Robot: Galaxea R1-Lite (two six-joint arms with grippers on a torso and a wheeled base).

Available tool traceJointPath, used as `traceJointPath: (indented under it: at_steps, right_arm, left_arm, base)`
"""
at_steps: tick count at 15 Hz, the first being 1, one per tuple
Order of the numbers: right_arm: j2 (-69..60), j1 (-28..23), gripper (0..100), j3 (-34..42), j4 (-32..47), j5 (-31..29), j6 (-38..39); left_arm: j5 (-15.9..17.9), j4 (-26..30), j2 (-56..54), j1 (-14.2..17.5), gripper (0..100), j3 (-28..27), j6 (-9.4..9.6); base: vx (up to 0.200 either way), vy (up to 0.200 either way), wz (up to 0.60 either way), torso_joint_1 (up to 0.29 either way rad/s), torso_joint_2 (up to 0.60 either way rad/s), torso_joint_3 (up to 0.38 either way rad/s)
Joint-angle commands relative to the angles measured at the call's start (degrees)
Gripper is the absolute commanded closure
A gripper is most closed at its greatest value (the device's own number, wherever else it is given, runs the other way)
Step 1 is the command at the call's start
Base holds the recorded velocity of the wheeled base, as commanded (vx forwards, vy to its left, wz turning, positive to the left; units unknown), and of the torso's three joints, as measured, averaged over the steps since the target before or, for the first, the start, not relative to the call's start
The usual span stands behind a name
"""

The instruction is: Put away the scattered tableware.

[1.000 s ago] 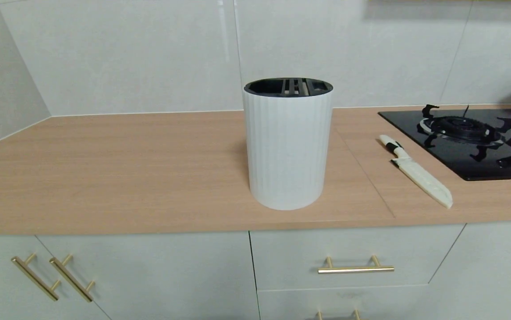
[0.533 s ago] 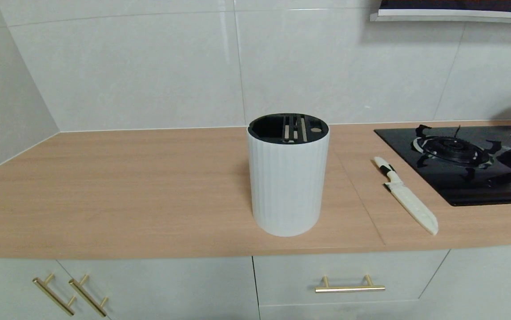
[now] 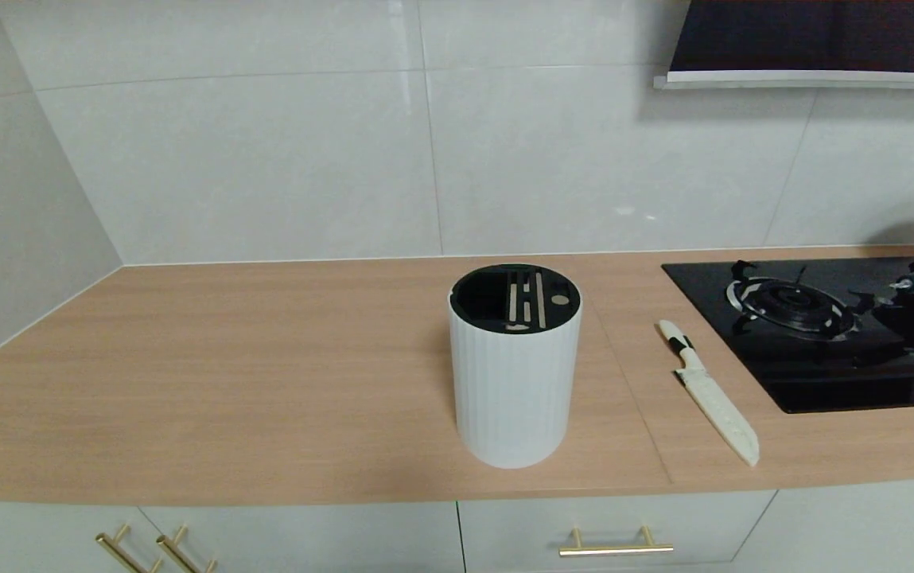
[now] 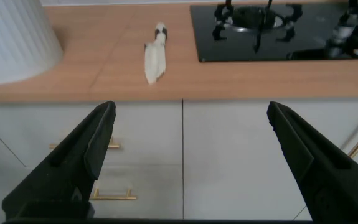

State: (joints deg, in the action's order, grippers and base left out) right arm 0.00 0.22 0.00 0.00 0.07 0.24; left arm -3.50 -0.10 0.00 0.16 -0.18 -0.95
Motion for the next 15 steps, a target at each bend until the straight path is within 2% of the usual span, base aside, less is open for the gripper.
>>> traceJointPath:
  at_steps: [1, 10, 15]
  right_arm:
    - [0.0, 0.0, 0, 0.0, 0.0, 0.0, 0.0]
    - [0.0, 0.0, 0, 0.0, 0.0, -0.1, 0.0]
    - [0.0, 0.0, 0, 0.0, 0.0, -0.2, -0.1]
  left_arm:
    - [0.0, -0.1, 0.0, 0.0, 0, 0.0, -0.02]
    - [0.0, -0.1, 0.1, 0.0, 0, 0.0, -0.02]
    - [0.0, -0.1, 0.1, 0.0, 0, 0.0, -0.02]
  base:
    - [0.000, 0.000, 0.00, 0.251, -0.56, -0.310]
    - [0.000, 0.000, 0.00, 0.248, -0.54, -0.303]
    - [0.000, 0.000, 0.00, 0.036, -0.08, -0.039]
